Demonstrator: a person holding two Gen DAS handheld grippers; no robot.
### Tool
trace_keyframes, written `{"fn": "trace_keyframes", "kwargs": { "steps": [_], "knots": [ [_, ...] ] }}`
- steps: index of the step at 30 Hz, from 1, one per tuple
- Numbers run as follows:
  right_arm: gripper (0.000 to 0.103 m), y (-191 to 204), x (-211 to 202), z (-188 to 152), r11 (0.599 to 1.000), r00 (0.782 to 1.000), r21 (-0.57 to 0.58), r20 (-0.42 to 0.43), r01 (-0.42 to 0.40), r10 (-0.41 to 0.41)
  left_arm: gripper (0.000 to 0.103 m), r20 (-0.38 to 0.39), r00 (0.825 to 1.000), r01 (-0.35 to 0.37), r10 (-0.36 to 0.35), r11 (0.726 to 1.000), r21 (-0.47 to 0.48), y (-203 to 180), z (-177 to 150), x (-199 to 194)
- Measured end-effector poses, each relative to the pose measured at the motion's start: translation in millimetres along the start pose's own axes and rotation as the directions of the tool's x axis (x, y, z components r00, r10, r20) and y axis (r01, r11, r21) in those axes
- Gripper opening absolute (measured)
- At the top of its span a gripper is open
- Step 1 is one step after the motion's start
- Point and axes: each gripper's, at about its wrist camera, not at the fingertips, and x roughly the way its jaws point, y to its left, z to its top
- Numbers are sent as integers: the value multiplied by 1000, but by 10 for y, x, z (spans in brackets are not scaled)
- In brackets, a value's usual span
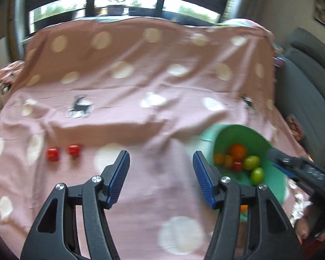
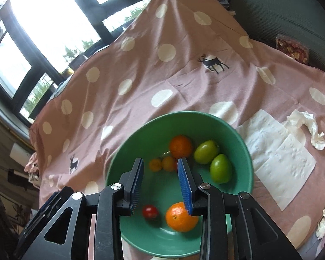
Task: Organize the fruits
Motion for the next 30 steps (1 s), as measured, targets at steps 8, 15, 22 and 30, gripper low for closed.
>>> {"fn": "trace_keyframes", "kwargs": {
  "steps": [8,15,22,30],
  "knots": [
    [46,851,211,-136,966,982,-183,-83,-184,172,58,-56,980,-198,190,959,-203,1067,96,151],
    [46,1757,906,-290,910,941,-302,-266,-285,207,49,-134,968,-245,215,924,-293,1572,60,305],
    [46,2334,1609,-672,866,914,-405,-385,-293,129,37,-177,959,-269,222,908,-321,1775,9,437],
    [38,2416,2008,-897,881,880,-356,-458,-312,127,30,-204,944,-314,258,895,-318,1856,-13,541]
  ]
}}
